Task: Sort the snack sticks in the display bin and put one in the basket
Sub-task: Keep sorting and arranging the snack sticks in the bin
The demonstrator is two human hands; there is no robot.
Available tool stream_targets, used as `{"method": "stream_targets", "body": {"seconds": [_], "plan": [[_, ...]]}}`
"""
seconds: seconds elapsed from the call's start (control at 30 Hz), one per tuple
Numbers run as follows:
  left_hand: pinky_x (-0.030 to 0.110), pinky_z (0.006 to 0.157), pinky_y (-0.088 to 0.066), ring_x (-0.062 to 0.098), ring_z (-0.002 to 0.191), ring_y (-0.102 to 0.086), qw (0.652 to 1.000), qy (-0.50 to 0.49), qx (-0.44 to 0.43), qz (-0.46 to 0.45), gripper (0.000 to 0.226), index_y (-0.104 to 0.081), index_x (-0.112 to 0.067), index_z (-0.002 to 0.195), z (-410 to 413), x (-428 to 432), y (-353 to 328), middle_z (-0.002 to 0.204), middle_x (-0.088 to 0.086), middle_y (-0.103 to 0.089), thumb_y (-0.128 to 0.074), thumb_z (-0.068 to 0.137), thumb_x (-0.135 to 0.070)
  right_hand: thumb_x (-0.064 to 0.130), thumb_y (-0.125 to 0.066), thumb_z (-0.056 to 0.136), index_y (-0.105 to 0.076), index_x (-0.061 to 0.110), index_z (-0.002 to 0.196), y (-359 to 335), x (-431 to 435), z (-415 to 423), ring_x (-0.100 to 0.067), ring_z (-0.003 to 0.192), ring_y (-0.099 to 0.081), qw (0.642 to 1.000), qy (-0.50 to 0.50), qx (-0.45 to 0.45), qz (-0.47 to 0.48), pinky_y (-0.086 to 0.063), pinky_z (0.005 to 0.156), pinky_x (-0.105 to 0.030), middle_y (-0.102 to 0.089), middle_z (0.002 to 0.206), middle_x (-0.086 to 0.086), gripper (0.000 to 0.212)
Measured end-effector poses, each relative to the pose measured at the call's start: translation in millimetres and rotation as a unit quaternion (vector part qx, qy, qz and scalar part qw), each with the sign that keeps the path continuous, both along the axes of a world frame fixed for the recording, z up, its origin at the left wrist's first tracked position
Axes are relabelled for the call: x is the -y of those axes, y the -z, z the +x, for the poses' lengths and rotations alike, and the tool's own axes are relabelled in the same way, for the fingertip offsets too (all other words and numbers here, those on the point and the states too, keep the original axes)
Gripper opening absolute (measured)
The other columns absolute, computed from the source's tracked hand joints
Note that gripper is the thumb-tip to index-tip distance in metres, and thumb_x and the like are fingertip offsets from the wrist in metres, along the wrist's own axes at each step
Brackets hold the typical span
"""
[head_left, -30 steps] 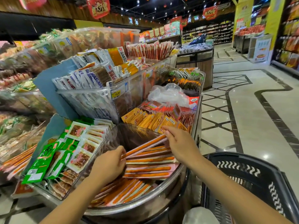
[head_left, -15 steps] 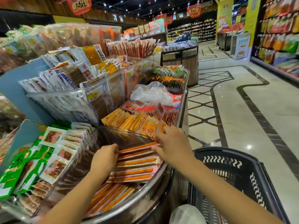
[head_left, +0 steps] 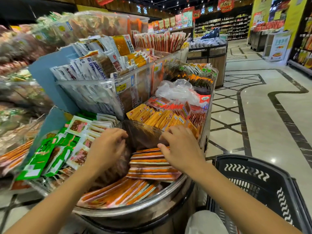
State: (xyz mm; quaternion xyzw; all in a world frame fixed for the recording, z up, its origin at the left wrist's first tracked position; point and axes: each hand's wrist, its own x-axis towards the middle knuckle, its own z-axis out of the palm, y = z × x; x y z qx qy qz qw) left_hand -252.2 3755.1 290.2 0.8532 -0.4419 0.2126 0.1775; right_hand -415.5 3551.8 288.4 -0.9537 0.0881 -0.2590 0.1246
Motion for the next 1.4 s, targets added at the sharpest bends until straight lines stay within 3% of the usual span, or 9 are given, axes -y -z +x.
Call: {"method": "stream_targets", "body": {"seconds": [0.13,0.23,0.37,0.5,0.63,0.87,1.0,1.2,1.4], "plan": [[0.043,0.095,-0.05,0.028,0.111,-0.061,0.998,-0.011,0.063,-0.028,0.019,-0.071,-0.012,0.105,17.1,-46.5,4.2,0.119,0.005,-0.067,-0.06,0.093,-0.022,0.041,-0.055,0.098,-0.069,0.028,0.111,1.8,-35.3,20.8,-0.019,0.111,-0.053,0.997,-0.071,-0.038,0.012,-0.039,0.101,-0.039,-0.066,0.111,0.006,0.023],[0.045,0.104,-0.046,0.027,0.122,-0.057,0.999,-0.024,0.024,-0.003,0.039,-0.066,-0.013,0.122,23.2,-65.5,14.1,0.134,0.004,-0.061,-0.051,0.096,-0.037,0.036,-0.057,0.097,-0.07,0.026,0.111,6.4,-63.9,35.8,-0.02,0.109,-0.056,0.984,-0.141,-0.104,0.024,-0.044,0.098,-0.041,-0.068,0.113,0.004,0.021],[0.047,0.112,-0.041,0.024,0.133,-0.048,0.999,-0.033,-0.029,0.009,0.048,-0.057,-0.017,0.137,23.3,-66.5,16.4,0.145,0.002,-0.053,-0.049,0.097,-0.04,0.019,-0.062,0.09,-0.071,0.029,0.114,13.4,-90.5,53.7,-0.015,0.105,-0.063,0.931,-0.256,-0.259,0.024,-0.053,0.092,-0.036,-0.071,0.114,0.006,0.028],[0.043,0.115,-0.037,0.022,0.135,-0.045,0.999,-0.035,-0.033,-0.006,0.049,-0.056,-0.018,0.14,21.8,-67.4,18.6,0.148,0.001,-0.051,-0.05,0.096,-0.039,0.011,-0.065,0.081,-0.073,0.031,0.117,24.6,-92.7,58.8,-0.009,0.102,-0.063,0.898,-0.289,-0.33,0.026,-0.055,0.093,-0.035,-0.072,0.113,0.01,0.041],[0.038,0.116,-0.034,0.019,0.137,-0.044,0.998,-0.031,-0.043,-0.02,0.049,-0.057,-0.02,0.139,25.5,-65.9,21.9,0.15,-0.002,-0.05,-0.05,0.097,-0.045,0.009,-0.068,0.083,-0.07,0.031,0.121,28.9,-92.0,56.6,-0.005,0.106,-0.061,0.891,-0.301,-0.337,0.049,-0.055,0.095,-0.03,-0.068,0.121,0.013,0.045],[0.036,0.117,-0.033,0.017,0.138,-0.042,0.998,-0.029,-0.042,-0.028,0.049,-0.057,-0.022,0.138,26.1,-65.6,22.7,0.151,-0.004,-0.049,-0.05,0.098,-0.047,0.012,-0.071,0.084,-0.073,0.034,0.106,32.1,-88.2,57.9,0.001,0.087,-0.058,0.897,-0.3,-0.316,0.071,-0.05,0.074,-0.018,-0.063,0.097,0.021,0.031],[0.037,0.116,-0.034,0.017,0.137,-0.043,0.998,-0.027,-0.042,-0.032,0.049,-0.057,-0.021,0.138,26.0,-65.0,22.8,0.15,-0.003,-0.05,-0.05,0.097,-0.047,0.02,-0.075,0.083,-0.074,0.032,0.101,33.1,-89.7,58.2,-0.004,0.089,-0.057,0.903,-0.307,-0.294,0.06,-0.053,0.079,-0.025,-0.06,0.098,0.017,0.021],[0.037,0.116,-0.034,0.017,0.137,-0.043,0.998,-0.028,-0.045,-0.029,0.05,-0.057,-0.021,0.138,24.8,-64.8,21.7,0.15,-0.004,-0.05,-0.05,0.097,-0.048,0.03,-0.083,0.08,-0.073,0.03,0.094,29.7,-91.3,55.6,0.001,0.086,-0.053,0.905,-0.309,-0.268,0.113,-0.044,0.072,-0.017,-0.053,0.09,0.021,0.017],[0.039,0.116,-0.035,0.017,0.137,-0.042,0.998,-0.03,-0.046,-0.026,0.054,-0.057,-0.022,0.139,23.5,-64.8,20.2,0.15,-0.004,-0.05,-0.047,0.095,-0.052,0.022,-0.081,0.083,-0.072,0.025,0.095,22.3,-96.0,51.4,0.003,0.078,-0.057,0.874,-0.364,-0.254,0.2,-0.044,0.068,-0.014,-0.063,0.086,0.018,0.016]]}}
